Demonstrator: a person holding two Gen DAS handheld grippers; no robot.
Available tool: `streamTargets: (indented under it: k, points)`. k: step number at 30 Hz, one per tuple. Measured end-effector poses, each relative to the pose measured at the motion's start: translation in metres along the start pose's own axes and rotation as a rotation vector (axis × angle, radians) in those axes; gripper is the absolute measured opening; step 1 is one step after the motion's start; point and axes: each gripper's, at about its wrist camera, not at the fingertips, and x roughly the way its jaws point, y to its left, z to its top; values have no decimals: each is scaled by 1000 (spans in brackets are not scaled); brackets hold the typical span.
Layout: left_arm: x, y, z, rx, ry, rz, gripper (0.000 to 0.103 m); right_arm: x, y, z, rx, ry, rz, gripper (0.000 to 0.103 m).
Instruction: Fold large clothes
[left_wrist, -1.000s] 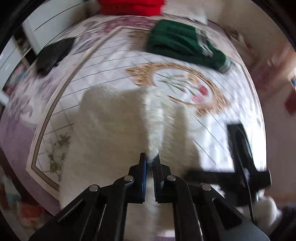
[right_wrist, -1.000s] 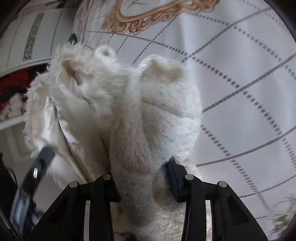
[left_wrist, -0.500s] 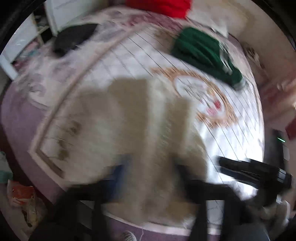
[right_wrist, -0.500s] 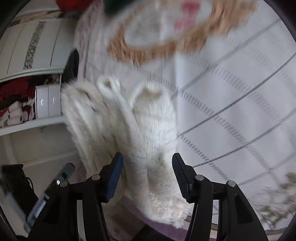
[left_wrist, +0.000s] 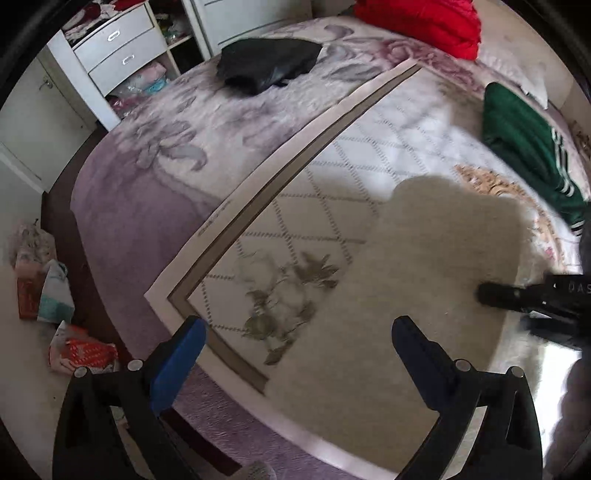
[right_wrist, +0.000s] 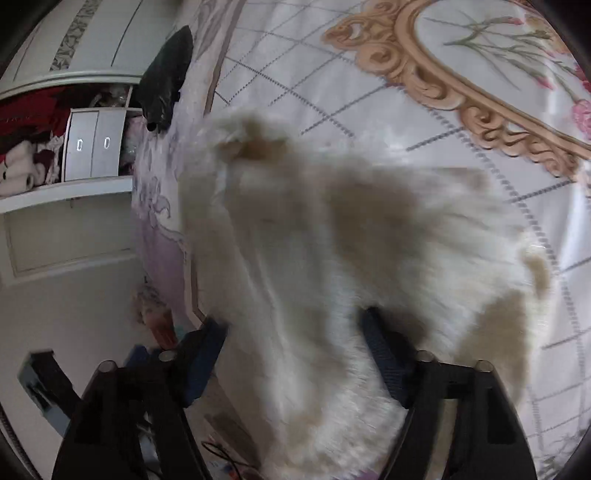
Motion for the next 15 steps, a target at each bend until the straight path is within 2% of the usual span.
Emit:
streamTargets:
  k: [1,3,5,6,7,9,11,13,15]
  points:
    - [2,3,-2,1,3,3,103,-2,9,-2,-14,-5,4,12]
    - [6,10,-1,-9,13,4,103,-26,30,-19,-48,-86,18,12]
    - [8,16,-1,-30,20,-14,103,-43,35,-37,-13,-134,94,12]
    - [10,18,0,-36,26,-18,103,-51,31,-50,34,-151,152,12]
    - [11,18,0,-38,31,-19,103,-56,21,-62,77,-166,173,11]
    - [16,16,2,-27,41,-24,103,-51,7,-69,153,-180,47,12]
    - [18,11,3,-11,51,-27,103,-31,-33,-70,302,-129,-52,14]
    - [20,6,5,13,57,-35,103,-21,-61,-67,370,-119,-78,15]
    - [18,2,8,32,47,-43,103,-24,-59,-59,355,-98,-74,19]
